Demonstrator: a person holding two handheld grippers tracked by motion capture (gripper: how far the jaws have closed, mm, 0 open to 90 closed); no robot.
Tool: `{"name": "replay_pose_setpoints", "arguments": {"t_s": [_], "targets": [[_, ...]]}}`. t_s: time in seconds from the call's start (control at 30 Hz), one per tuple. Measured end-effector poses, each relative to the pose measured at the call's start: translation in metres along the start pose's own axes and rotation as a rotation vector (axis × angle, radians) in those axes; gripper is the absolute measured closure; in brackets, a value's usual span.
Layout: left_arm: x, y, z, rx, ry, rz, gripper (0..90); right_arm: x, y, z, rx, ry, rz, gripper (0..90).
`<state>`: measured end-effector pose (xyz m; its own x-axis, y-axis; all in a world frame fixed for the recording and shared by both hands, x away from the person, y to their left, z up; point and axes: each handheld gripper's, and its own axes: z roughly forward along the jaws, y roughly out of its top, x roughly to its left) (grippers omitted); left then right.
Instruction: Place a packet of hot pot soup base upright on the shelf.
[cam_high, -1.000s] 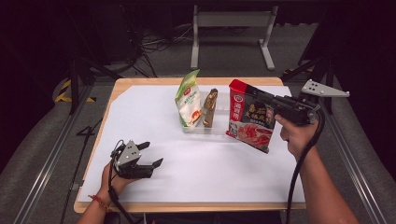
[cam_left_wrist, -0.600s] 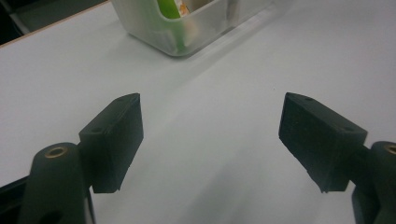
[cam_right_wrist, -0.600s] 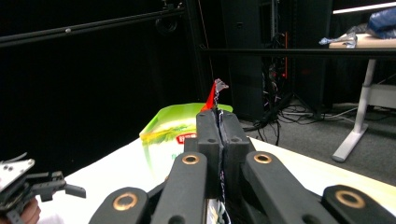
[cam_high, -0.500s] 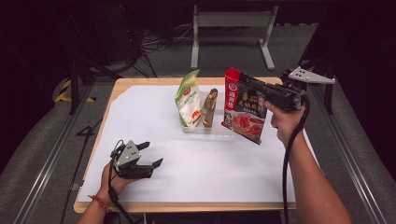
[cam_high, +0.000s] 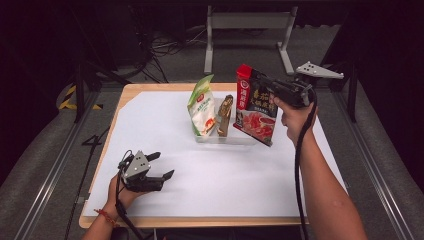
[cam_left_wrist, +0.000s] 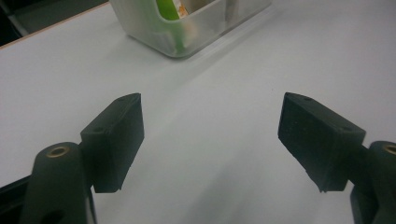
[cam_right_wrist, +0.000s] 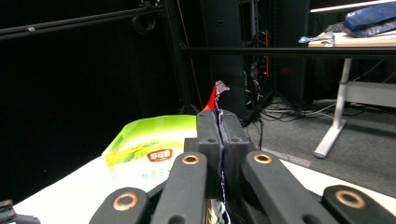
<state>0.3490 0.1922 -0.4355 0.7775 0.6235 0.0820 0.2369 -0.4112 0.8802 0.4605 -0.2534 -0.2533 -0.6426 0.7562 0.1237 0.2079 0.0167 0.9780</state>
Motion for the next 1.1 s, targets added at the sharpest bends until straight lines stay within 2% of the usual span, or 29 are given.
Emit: {"name": "replay_pose_setpoints", "arguments": {"t_s": [0.13, 0.3, 0.53, 0.7, 0.87, 0.9, 1.1], "targets": [[0.001, 0.000, -0.001, -0.003, 0.000, -0.001, 23.4, 0.001, 0.001, 0.010, 0.004, -0.018, -0.007, 89.0], [0.002, 0.000, -0.002, -0.012, -0.004, -0.009, 23.4, -0.002, -0.001, 0.026, 0.009, -0.042, 0.006, 89.0], [0.001, -0.001, -0.002, -0.011, -0.006, -0.007, 23.6, -0.005, -0.007, 0.041, 0.003, -0.052, 0.016, 89.0], [0.002, 0.000, -0.001, -0.012, -0.011, -0.007, 23.6, -0.009, -0.012, 0.047, -0.014, -0.059, 0.039, 89.0], [0.002, 0.000, -0.002, -0.013, -0.011, -0.009, 23.6, -0.010, -0.017, 0.052, -0.023, -0.065, 0.041, 88.9], [0.002, -0.001, -0.002, -0.013, -0.010, -0.011, 23.5, -0.009, -0.022, 0.053, -0.037, -0.060, 0.025, 88.9], [0.002, 0.000, -0.002, -0.014, -0.014, -0.007, 23.6, -0.007, -0.031, 0.055, -0.040, -0.061, 0.007, 88.8]]}}
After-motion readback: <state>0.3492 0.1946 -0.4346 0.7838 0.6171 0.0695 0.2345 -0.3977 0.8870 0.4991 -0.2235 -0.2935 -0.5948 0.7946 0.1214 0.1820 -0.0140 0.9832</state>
